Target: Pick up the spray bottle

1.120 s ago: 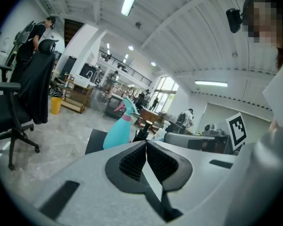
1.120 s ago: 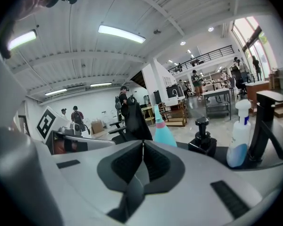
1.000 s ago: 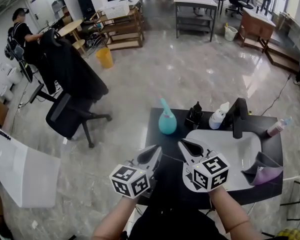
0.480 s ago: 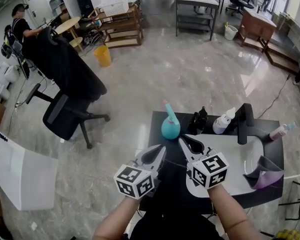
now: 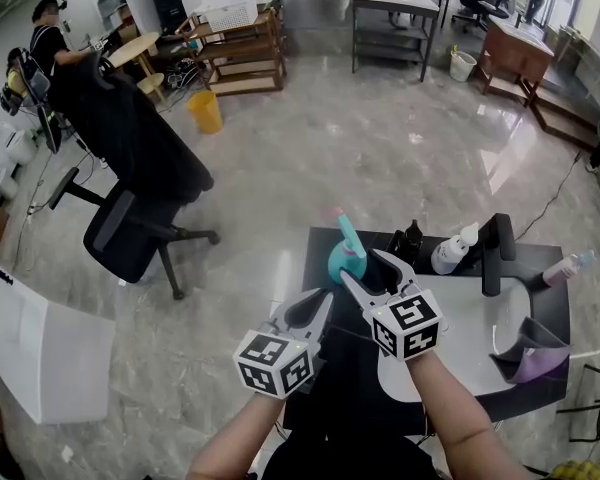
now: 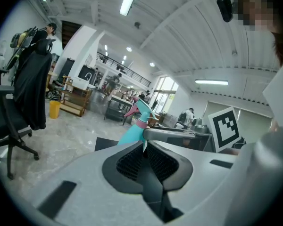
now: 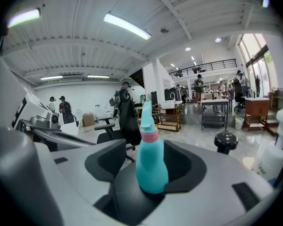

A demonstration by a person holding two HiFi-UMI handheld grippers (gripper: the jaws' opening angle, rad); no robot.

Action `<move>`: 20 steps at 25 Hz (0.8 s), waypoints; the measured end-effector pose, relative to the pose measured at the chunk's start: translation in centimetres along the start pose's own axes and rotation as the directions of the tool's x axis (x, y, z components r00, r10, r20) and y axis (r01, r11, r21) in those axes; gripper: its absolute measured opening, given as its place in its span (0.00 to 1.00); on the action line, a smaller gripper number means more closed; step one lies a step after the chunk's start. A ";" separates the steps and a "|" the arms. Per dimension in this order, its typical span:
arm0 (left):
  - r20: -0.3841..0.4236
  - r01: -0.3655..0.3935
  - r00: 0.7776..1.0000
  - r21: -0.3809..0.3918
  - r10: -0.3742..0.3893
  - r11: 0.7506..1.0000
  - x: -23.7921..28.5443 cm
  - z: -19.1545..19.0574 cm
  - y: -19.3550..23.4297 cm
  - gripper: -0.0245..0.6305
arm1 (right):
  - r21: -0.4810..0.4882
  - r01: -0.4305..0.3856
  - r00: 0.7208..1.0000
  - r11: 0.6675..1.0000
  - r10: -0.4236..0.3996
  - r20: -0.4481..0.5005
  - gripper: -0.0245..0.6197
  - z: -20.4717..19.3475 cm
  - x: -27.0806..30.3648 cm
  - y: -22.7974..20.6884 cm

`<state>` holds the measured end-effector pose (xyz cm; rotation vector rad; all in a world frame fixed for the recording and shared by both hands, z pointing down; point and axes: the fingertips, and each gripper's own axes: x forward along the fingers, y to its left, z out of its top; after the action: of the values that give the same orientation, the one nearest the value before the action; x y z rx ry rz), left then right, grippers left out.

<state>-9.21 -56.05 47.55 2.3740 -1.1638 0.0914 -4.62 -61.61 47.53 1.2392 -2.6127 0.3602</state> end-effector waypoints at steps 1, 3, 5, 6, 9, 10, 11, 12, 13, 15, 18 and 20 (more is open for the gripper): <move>-0.002 -0.007 1.000 0.002 0.007 1.000 0.0 0.1 0.3 0.05 | -0.009 0.004 1.000 1.000 -0.004 0.000 0.38 0.1 0.5 0.0; 0.002 -0.024 1.000 0.004 0.024 1.000 -0.1 0.2 0.9 0.05 | -0.037 0.019 1.000 0.999 -0.018 0.009 0.40 0.4 1.3 -0.2; 0.007 -0.038 0.999 0.003 0.038 0.999 0.0 0.4 1.5 0.05 | -0.067 0.038 0.999 0.997 -0.036 0.025 0.40 0.9 2.1 -0.3; 0.007 -0.041 0.999 0.002 0.041 0.999 0.0 0.5 1.7 0.05 | -0.076 0.043 0.999 0.996 -0.041 0.031 0.40 1.1 2.5 -0.4; 0.003 -0.040 0.999 -0.001 0.040 0.999 0.3 0.3 1.9 0.05 | -0.078 0.052 0.998 0.996 -0.050 0.030 0.40 1.2 3.7 -0.6; 0.002 -0.037 0.999 -0.002 0.037 0.999 0.4 0.3 1.9 0.05 | -0.074 0.056 0.998 0.996 -0.054 0.024 0.40 1.2 4.0 -0.7; 0.001 -0.034 0.999 -0.004 0.034 0.999 0.4 0.3 2.0 0.05 | -0.070 0.061 0.998 0.996 -0.060 0.019 0.40 1.2 4.3 -0.7; 0.001 -0.030 1.000 -0.005 0.030 1.000 0.4 0.4 2.0 0.05 | -0.067 0.068 0.998 0.995 -0.067 0.016 0.40 1.3 4.5 -0.7; 0.003 -0.027 1.000 -0.005 0.027 1.000 0.3 0.6 2.1 0.05 | -0.066 0.075 0.997 0.995 -0.074 0.015 0.40 1.4 4.6 -0.8; 0.008 -0.025 1.000 -0.004 0.025 1.000 0.2 1.1 2.3 0.05 | -0.072 0.084 0.996 0.994 -0.083 0.011 0.40 1.5 4.8 -0.8; 0.015 -0.028 1.000 -0.003 0.028 1.000 0.2 1.5 2.4 0.05 | -0.086 0.094 0.996 0.992 -0.094 0.008 0.40 1.5 5.0 -1.0; 0.016 -0.027 0.999 -0.001 0.027 1.000 0.2 1.5 2.5 0.05 | -0.097 0.099 0.995 0.990 -0.099 0.005 0.36 1.5 5.0 -1.1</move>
<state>-11.23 -58.18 47.27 2.3625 -1.2037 0.0805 -6.98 -66.41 47.74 1.3299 -2.5237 0.2126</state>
